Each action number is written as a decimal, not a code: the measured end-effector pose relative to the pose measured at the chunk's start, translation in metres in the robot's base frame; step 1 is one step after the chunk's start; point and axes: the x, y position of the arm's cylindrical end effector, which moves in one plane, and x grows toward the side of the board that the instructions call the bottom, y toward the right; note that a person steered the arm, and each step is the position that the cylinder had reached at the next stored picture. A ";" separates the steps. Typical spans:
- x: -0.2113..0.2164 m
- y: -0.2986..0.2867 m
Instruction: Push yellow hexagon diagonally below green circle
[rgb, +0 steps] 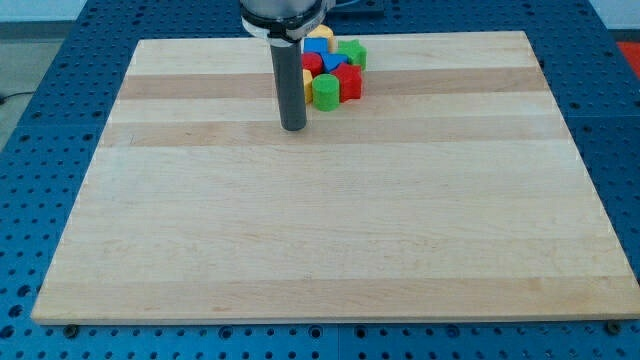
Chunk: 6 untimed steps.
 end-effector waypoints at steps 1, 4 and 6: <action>0.009 0.001; 0.022 -0.062; -0.057 -0.155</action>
